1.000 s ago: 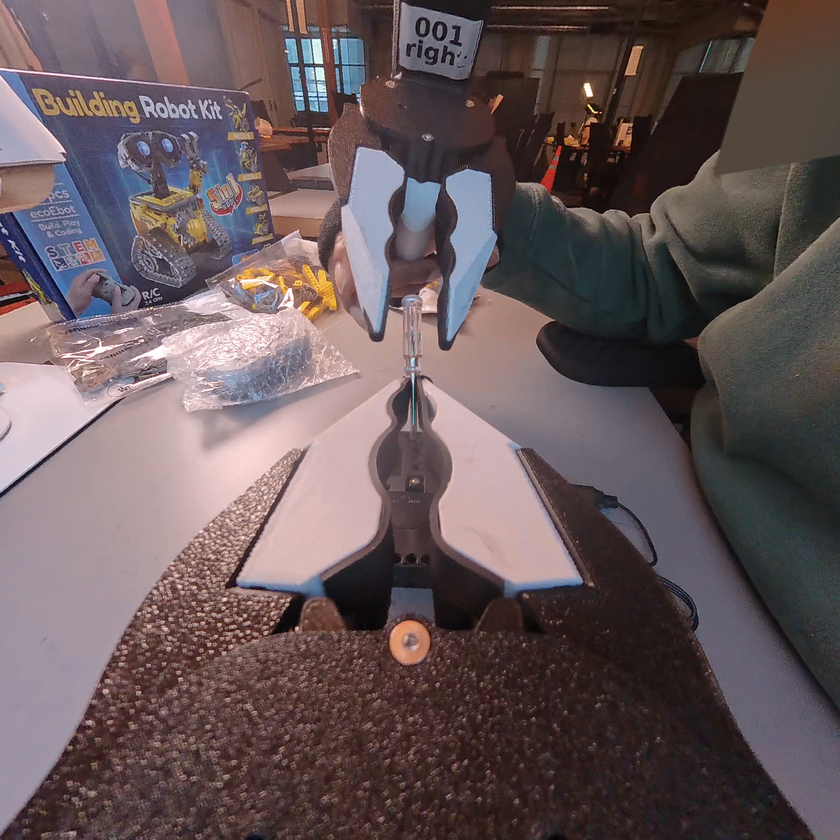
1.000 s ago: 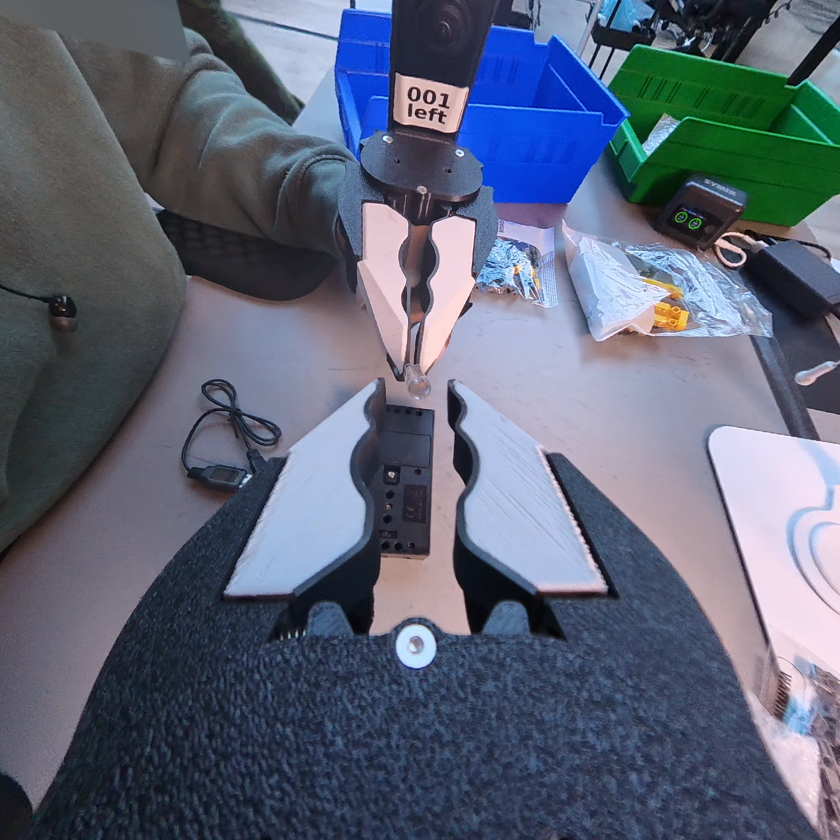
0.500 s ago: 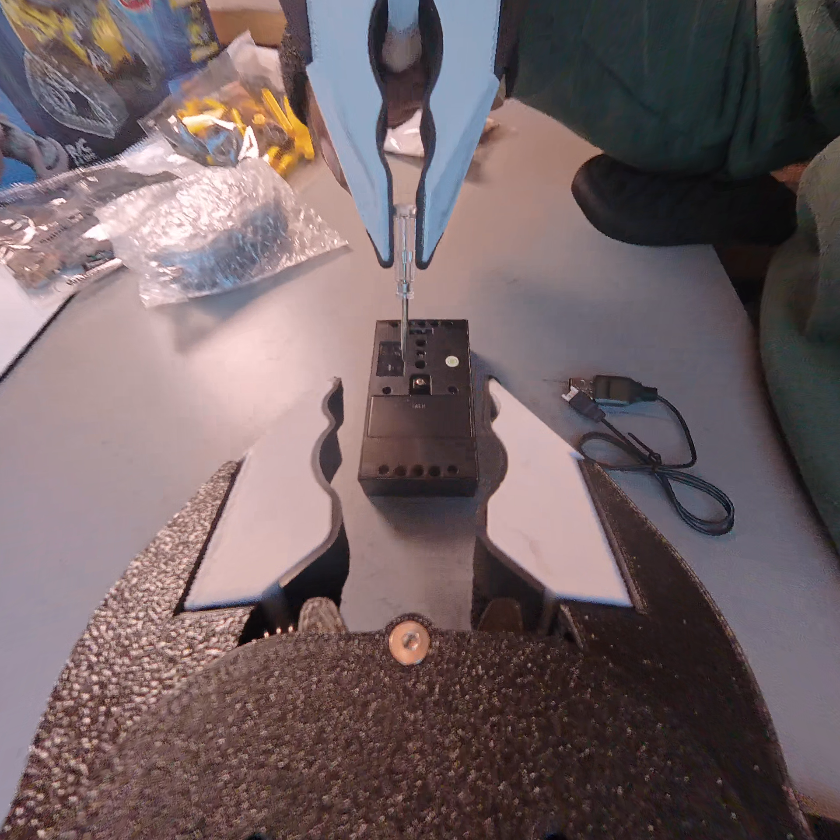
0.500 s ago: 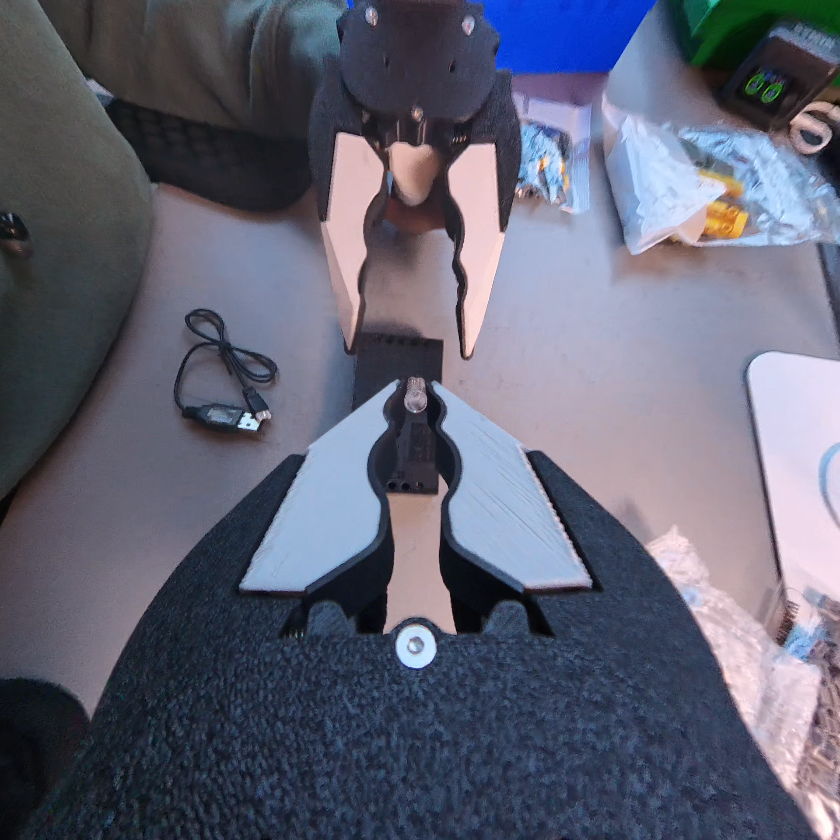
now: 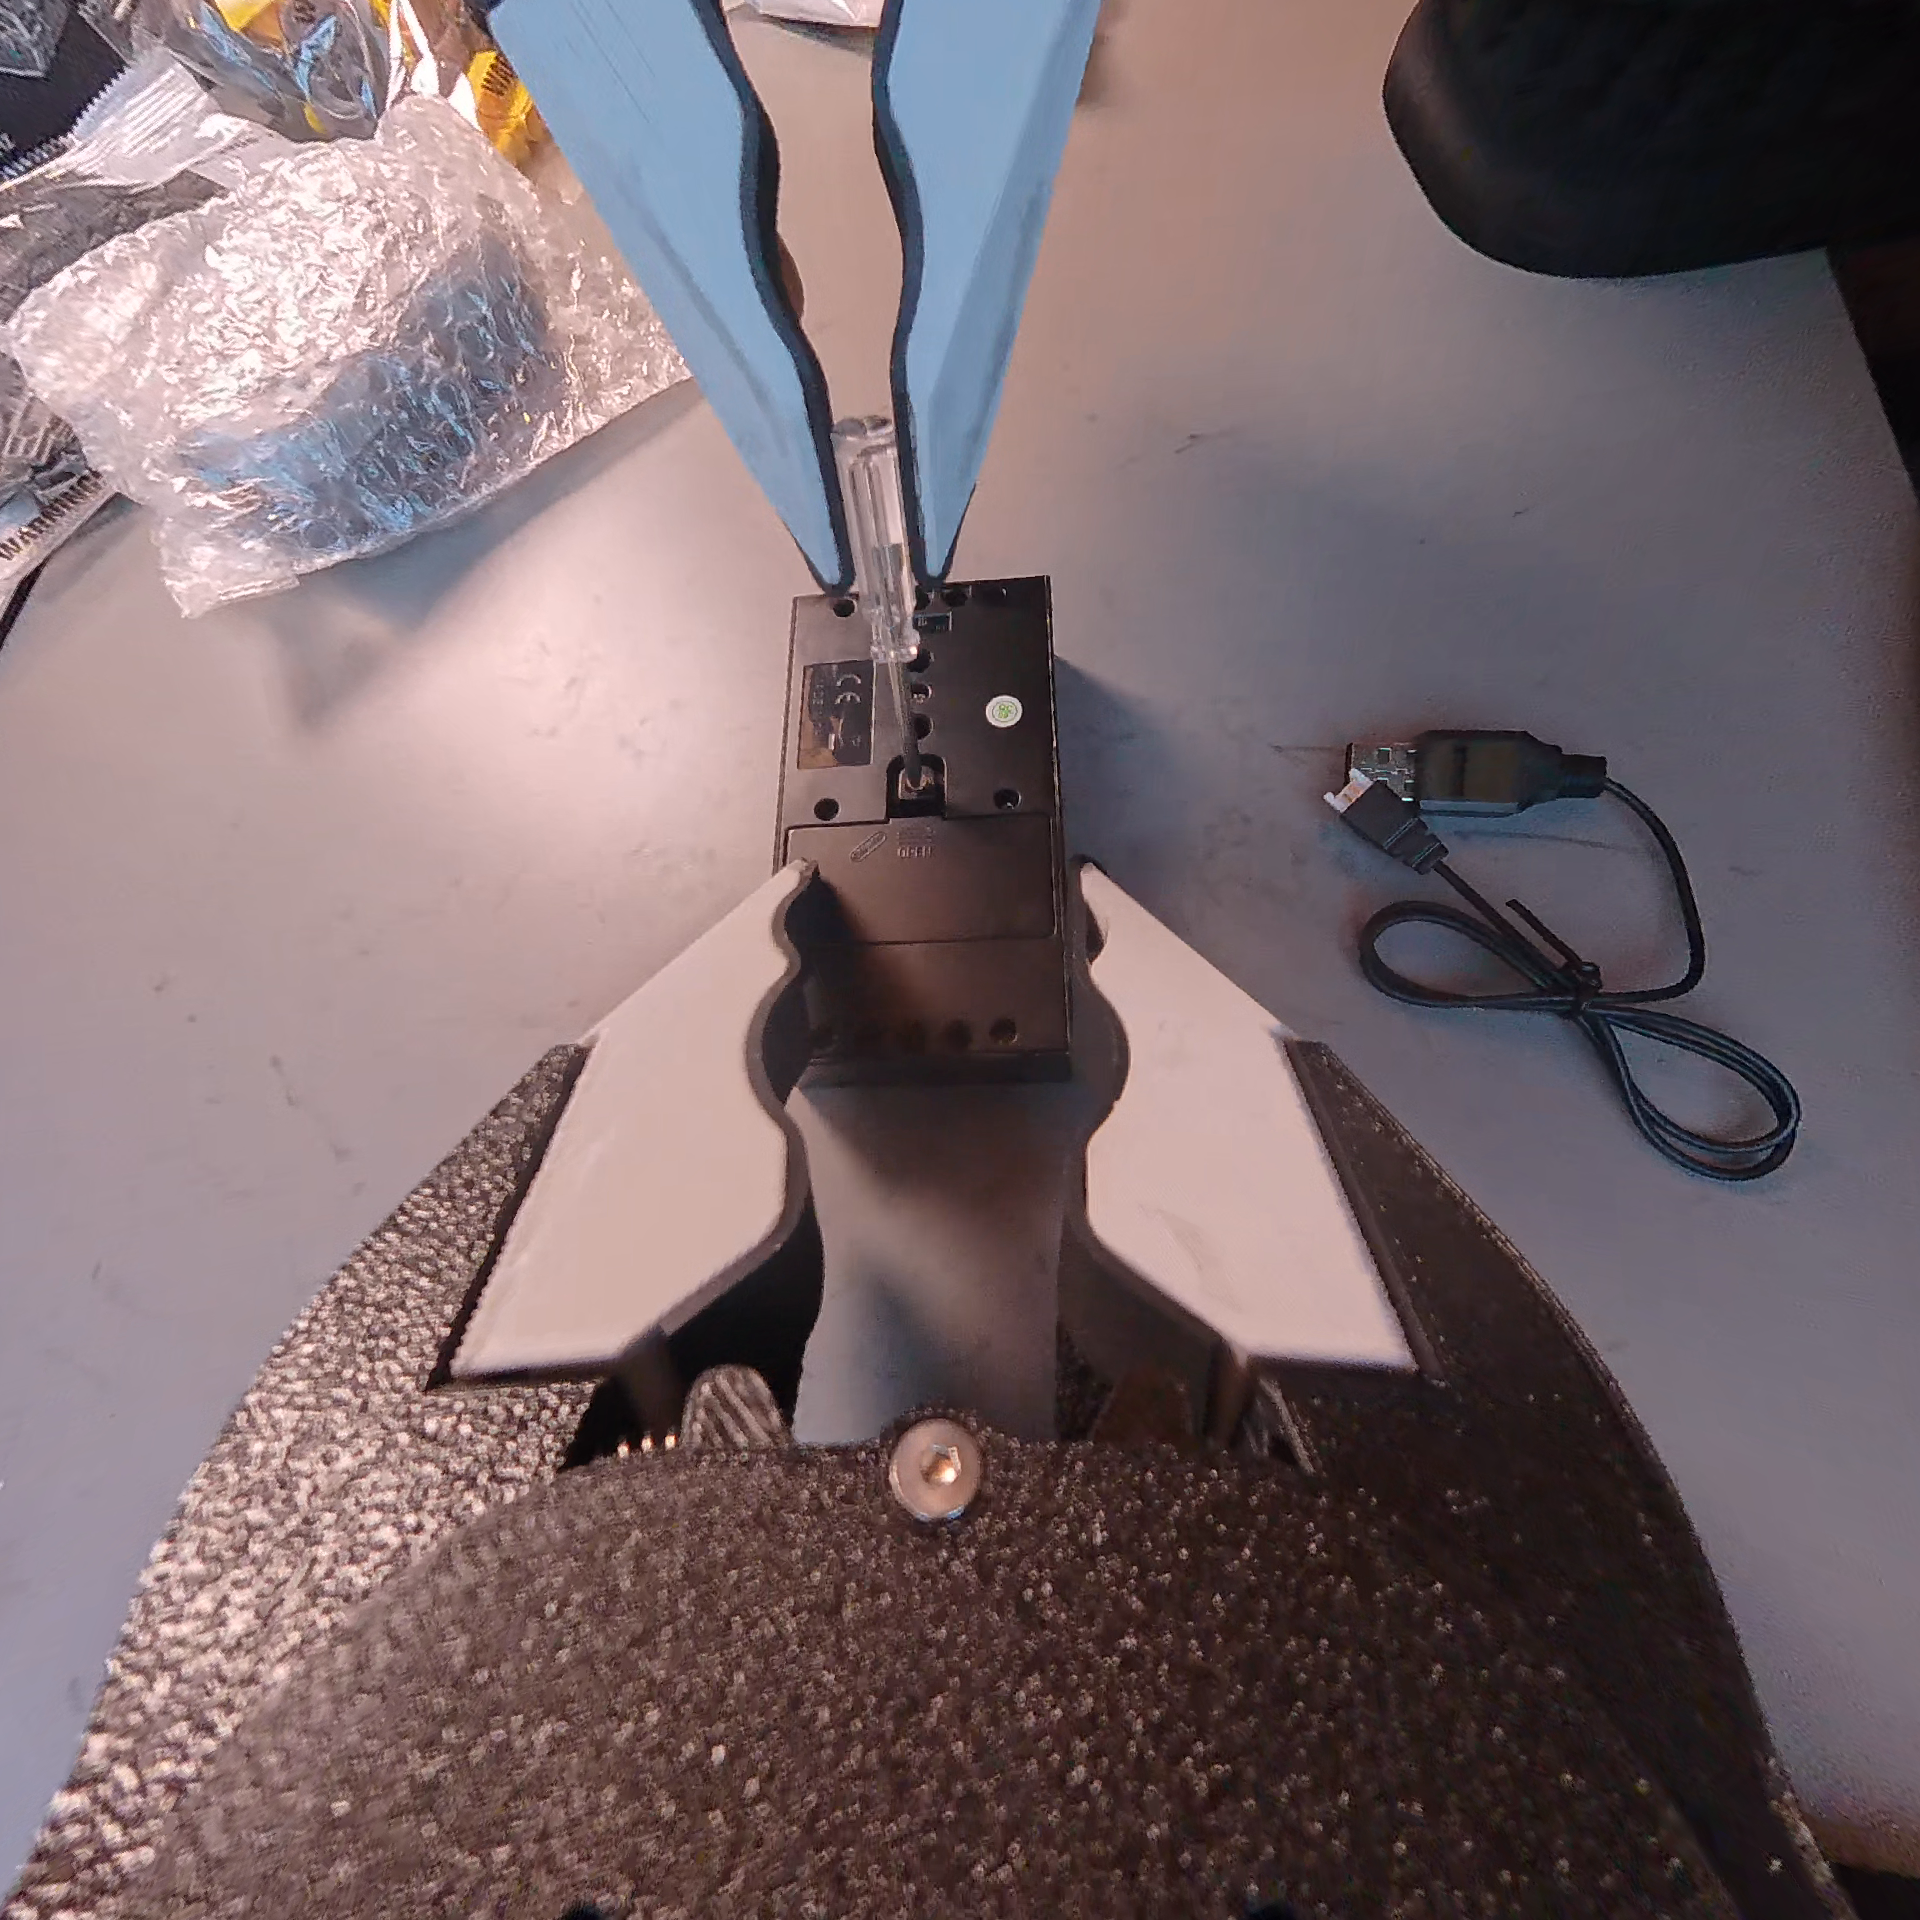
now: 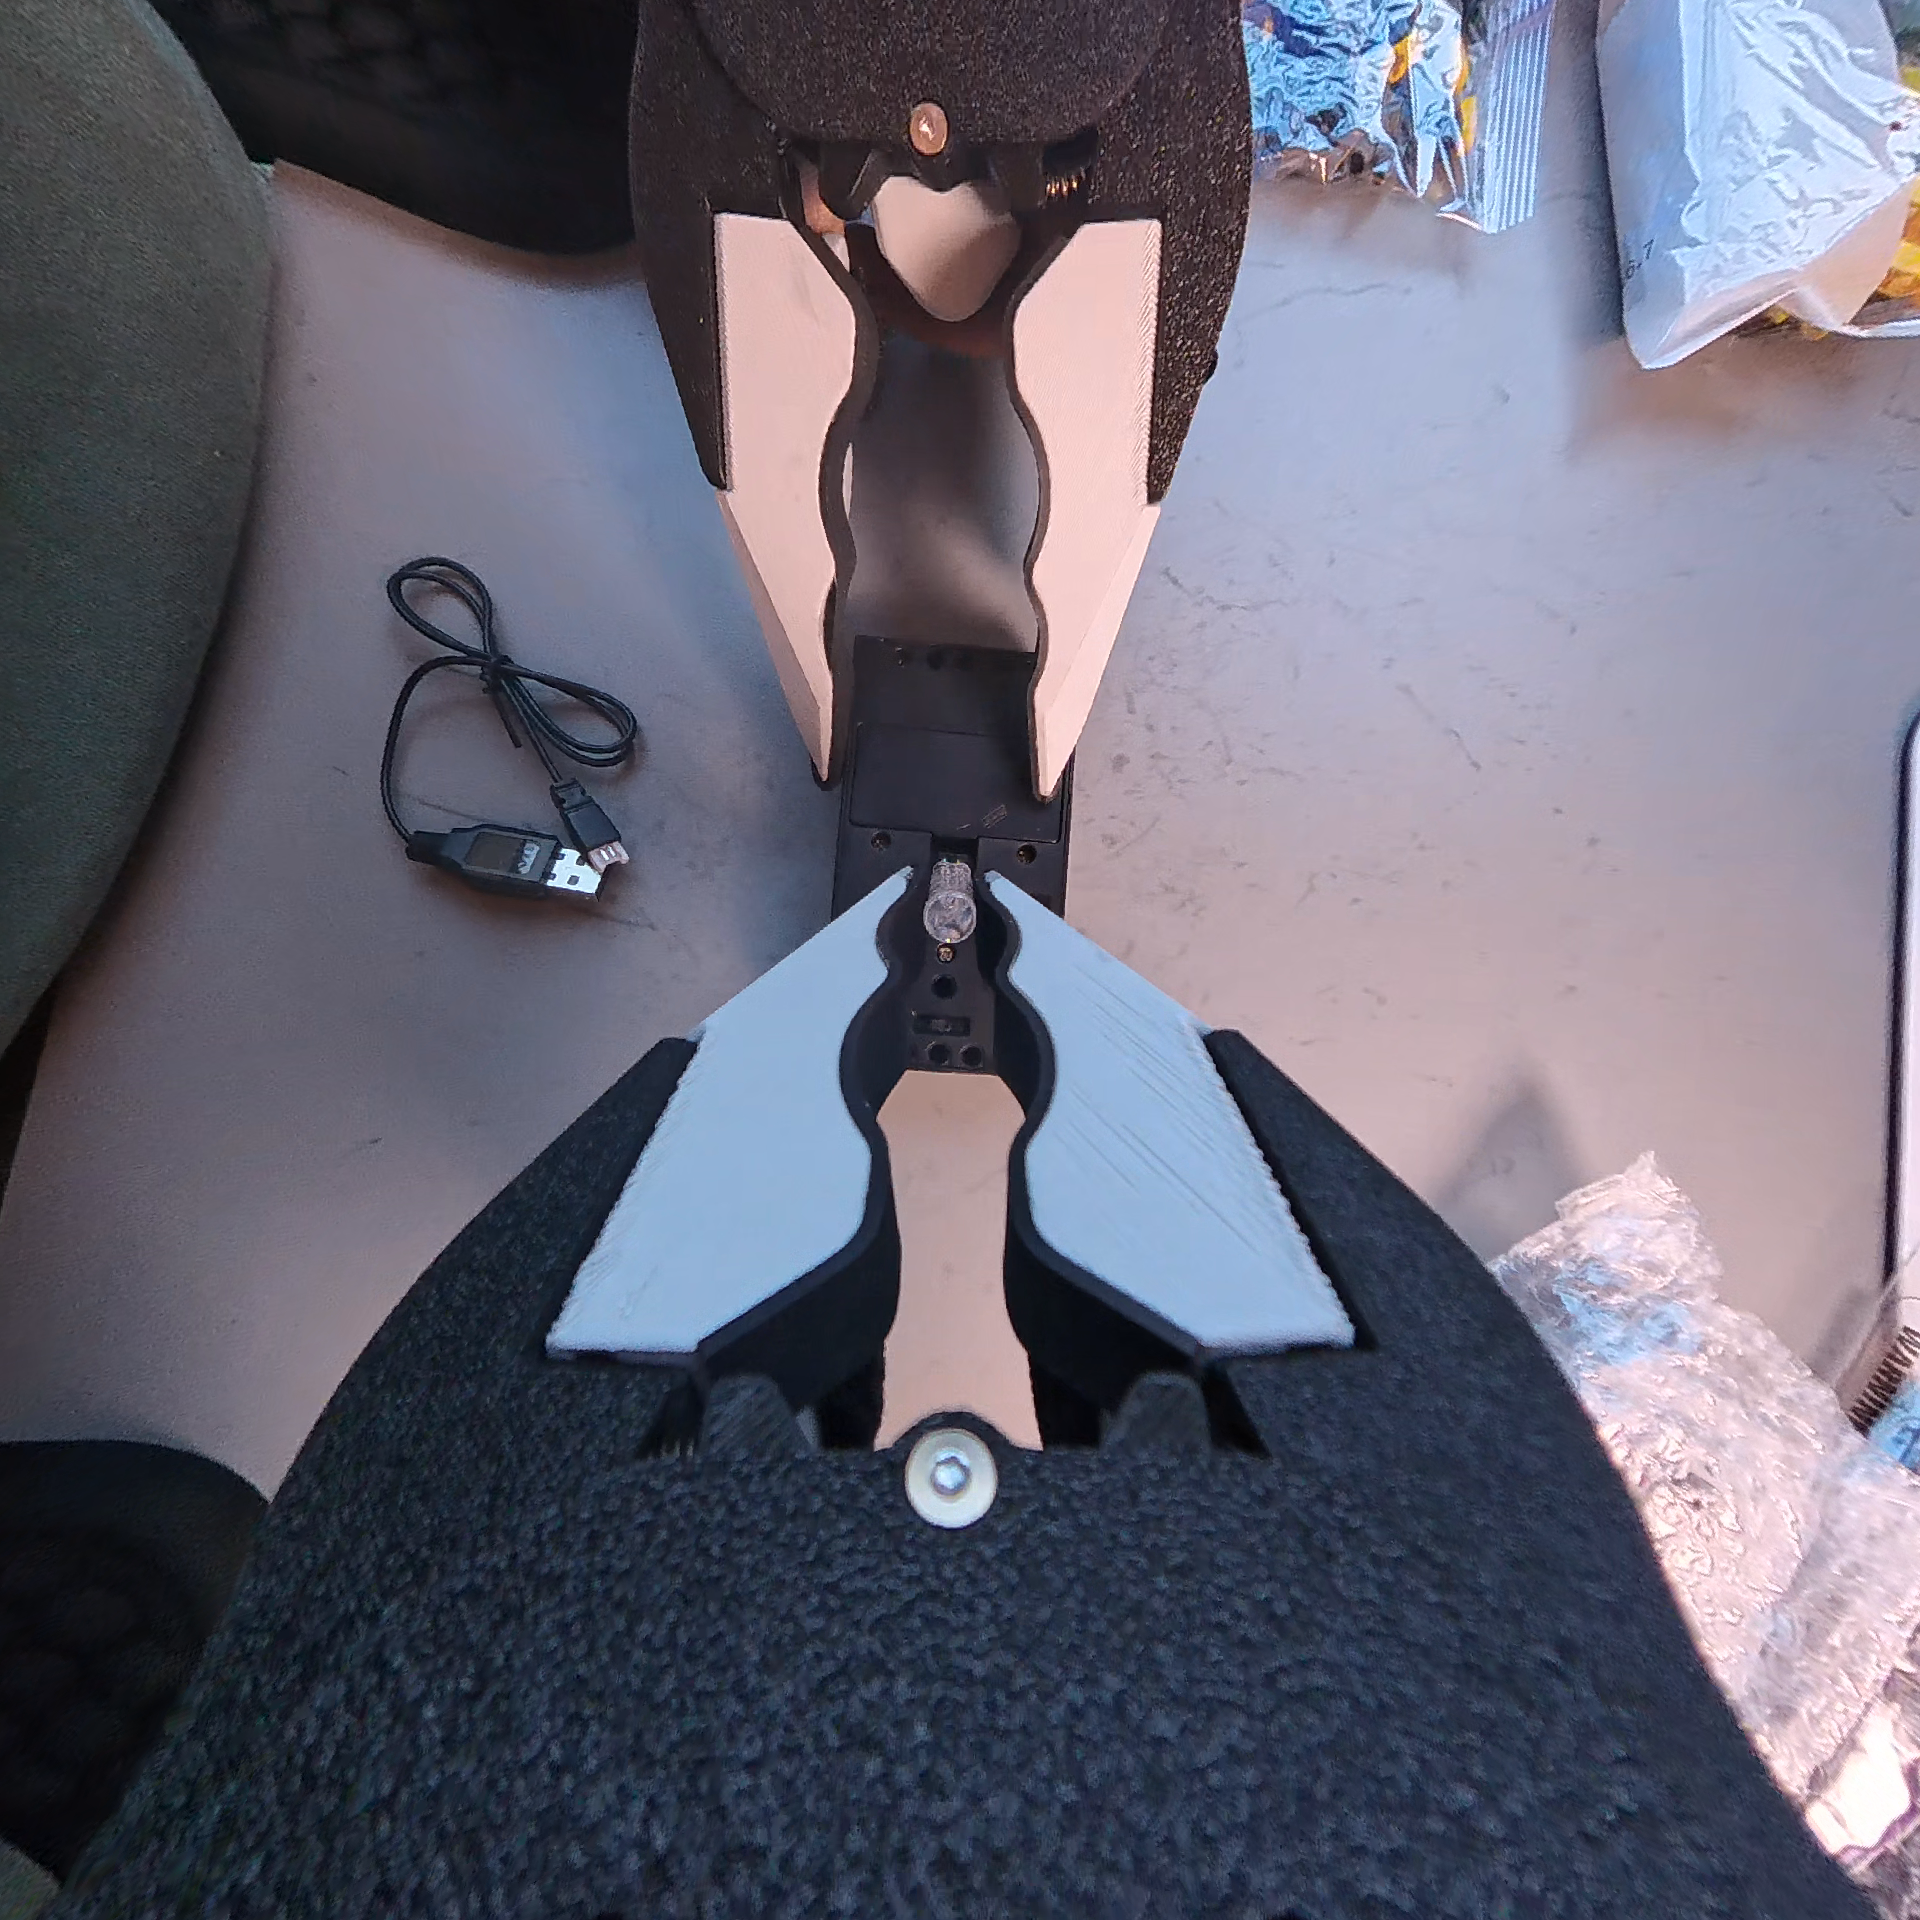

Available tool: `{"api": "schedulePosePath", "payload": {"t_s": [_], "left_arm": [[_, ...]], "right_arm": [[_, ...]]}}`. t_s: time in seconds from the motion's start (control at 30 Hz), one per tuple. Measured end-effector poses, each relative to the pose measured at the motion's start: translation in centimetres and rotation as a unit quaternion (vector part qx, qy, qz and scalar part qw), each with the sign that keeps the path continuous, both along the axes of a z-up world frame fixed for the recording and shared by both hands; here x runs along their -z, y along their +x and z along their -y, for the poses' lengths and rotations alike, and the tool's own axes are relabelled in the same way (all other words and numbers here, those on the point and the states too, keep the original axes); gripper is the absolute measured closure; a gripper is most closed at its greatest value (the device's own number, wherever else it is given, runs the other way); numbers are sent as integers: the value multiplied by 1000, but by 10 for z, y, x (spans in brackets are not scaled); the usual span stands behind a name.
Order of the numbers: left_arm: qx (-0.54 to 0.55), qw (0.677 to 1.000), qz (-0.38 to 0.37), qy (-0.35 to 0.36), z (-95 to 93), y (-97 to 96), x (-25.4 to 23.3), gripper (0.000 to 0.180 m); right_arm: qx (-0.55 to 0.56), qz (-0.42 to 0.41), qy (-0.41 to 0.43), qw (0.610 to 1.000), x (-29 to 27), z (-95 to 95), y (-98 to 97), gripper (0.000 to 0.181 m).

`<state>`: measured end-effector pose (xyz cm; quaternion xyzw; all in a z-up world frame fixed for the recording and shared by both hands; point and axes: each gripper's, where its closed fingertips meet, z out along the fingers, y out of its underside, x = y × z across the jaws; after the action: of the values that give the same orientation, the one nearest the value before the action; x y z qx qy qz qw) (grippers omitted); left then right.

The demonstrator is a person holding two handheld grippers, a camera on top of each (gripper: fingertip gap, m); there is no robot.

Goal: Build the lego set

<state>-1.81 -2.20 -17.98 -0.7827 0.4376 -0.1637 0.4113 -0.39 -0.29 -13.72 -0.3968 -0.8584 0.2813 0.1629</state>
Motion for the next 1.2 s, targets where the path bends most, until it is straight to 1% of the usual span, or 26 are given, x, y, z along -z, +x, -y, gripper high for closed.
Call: {"api": "schedulePosePath", "payload": {"t_s": [0.77,1.0,1.07,1.2], "left_arm": [[1,1000,0,1,0,0,0,135],[3,1000,2,0,0,1,0,137],[9,1000,16,1,2,2,-4,140],[10,995,98,18,-4,9,-29,139]], "right_arm": [[1,35,34,999,2,-1,1,175],[-58,104,97,988,1,4,-6,174],[-81,130,117,981,2,4,-7,174],[-141,156,160,964,2,3,-5,174]]}}
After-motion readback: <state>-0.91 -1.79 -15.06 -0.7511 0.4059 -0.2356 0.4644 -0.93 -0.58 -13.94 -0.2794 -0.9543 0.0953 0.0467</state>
